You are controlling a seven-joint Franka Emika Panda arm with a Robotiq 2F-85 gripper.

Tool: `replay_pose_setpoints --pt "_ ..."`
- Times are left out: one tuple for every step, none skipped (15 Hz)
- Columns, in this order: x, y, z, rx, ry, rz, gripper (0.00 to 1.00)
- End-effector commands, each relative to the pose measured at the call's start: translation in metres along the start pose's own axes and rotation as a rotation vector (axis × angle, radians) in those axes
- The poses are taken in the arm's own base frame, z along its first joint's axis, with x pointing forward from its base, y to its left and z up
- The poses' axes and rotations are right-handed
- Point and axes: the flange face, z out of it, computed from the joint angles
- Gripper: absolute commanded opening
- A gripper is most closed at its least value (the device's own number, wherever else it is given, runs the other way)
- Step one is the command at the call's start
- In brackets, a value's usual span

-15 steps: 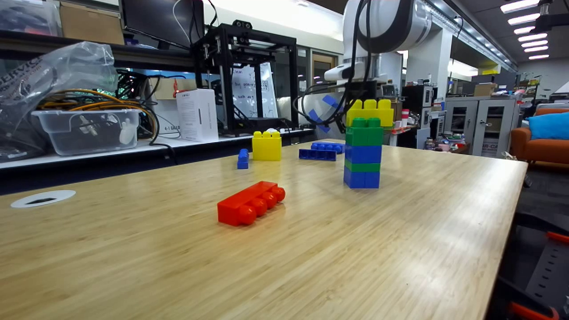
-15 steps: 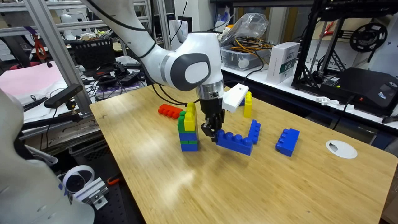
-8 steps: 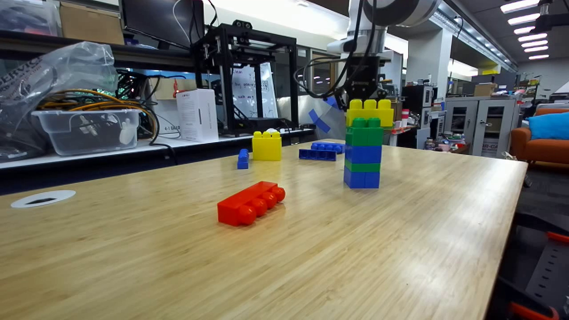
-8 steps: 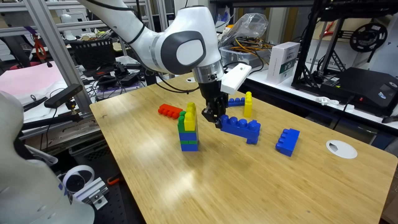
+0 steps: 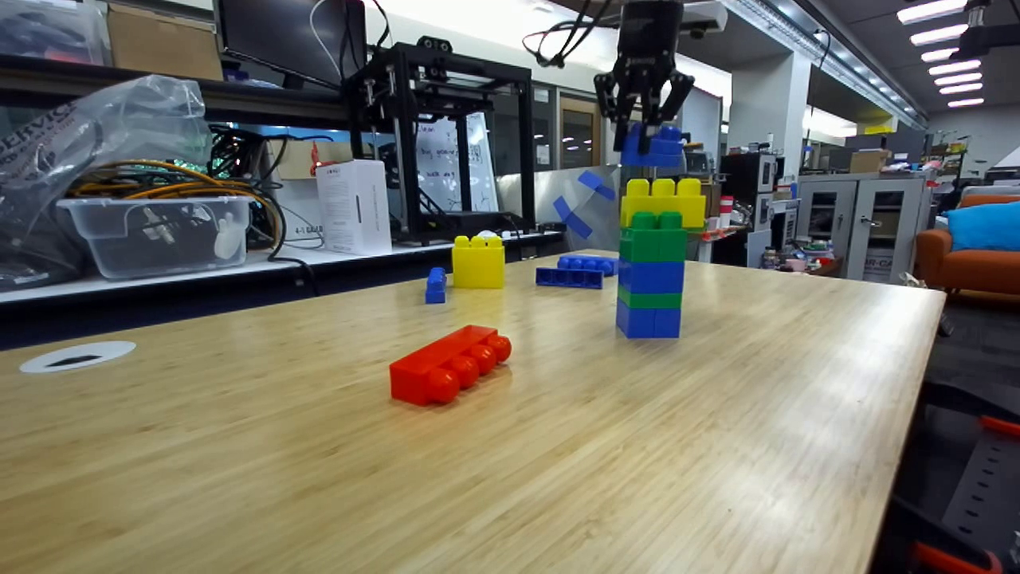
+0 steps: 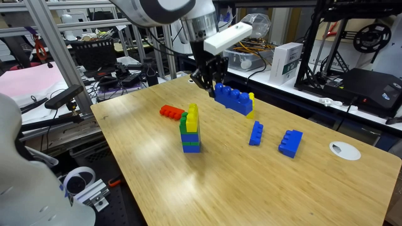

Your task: Move the stack of blocks to the right and stack two blue blocks on it

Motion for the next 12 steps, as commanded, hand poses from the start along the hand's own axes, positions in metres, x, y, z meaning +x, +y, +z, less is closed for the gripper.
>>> replay_pose_setpoints --pt "0.005 0.011 -0.042 0.036 0.045 0.139 0.10" --pt "0.008 0.013 -0.052 0.044 0.046 0.179 0.10" --pt "0.011 0.016 -0.061 0.050 0.042 0.213 0.10" --pt "0.015 0.018 -0.067 0.056 0.044 0.246 0.10" --pt "0.020 0.021 -0.072 0.067 0.049 0.274 0.10" --pt "0.024 0.023 -0.072 0.081 0.058 0.294 0.10" --pt "0.030 0.025 -0.074 0.099 0.075 0.311 0.10" --pt "0.036 0.026 -0.075 0.114 0.089 0.326 0.10" --pt "0.044 0.026 -0.075 0.128 0.103 0.338 0.10" --pt "0.049 0.027 -0.075 0.143 0.113 0.349 0.10" --pt "0.056 0.028 -0.075 0.160 0.119 0.357 0.10" --pt "0.061 0.028 -0.073 0.183 0.119 0.360 0.10"
